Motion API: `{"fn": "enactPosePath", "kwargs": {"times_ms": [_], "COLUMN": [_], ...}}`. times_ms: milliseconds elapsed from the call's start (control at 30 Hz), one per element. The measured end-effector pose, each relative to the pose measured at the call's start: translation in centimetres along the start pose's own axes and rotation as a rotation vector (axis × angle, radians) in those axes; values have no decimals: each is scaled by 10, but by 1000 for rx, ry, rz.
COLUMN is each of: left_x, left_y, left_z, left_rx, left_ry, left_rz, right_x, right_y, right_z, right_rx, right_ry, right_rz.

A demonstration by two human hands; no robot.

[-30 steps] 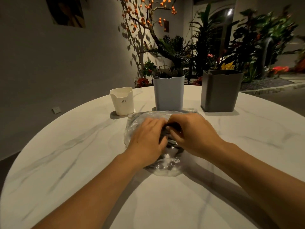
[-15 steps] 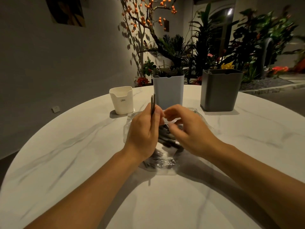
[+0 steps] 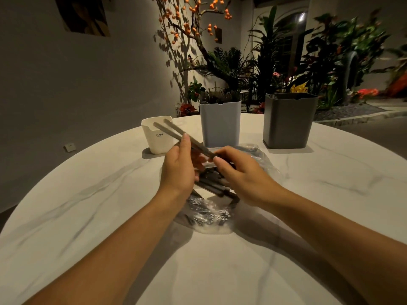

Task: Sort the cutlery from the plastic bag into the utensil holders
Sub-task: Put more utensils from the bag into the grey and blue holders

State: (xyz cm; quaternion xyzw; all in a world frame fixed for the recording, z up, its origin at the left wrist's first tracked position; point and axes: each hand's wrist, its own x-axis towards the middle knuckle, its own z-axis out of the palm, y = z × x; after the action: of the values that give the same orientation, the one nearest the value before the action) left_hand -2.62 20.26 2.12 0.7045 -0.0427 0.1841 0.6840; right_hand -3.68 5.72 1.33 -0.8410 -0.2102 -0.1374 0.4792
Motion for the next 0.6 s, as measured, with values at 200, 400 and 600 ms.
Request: {"fn": "enactPosePath", "kwargs": {"times_ms": [200,400,600], "left_x": [-5,-3,0], "left_y": [-16,-15,-10], "left_z": [-6,-8,-16], "left_rx": [726,1092,1021], "left_ry": [51,-5,-195], "left_rz": [843,850,605], "right_x": [3,-1,5], "right_y": [2,3,1], "right_z": [-10,-11,-21], "right_rx": [33,-44,41], "right_ry": [103,57,193], "right_rz": [69,-64,-53]}}
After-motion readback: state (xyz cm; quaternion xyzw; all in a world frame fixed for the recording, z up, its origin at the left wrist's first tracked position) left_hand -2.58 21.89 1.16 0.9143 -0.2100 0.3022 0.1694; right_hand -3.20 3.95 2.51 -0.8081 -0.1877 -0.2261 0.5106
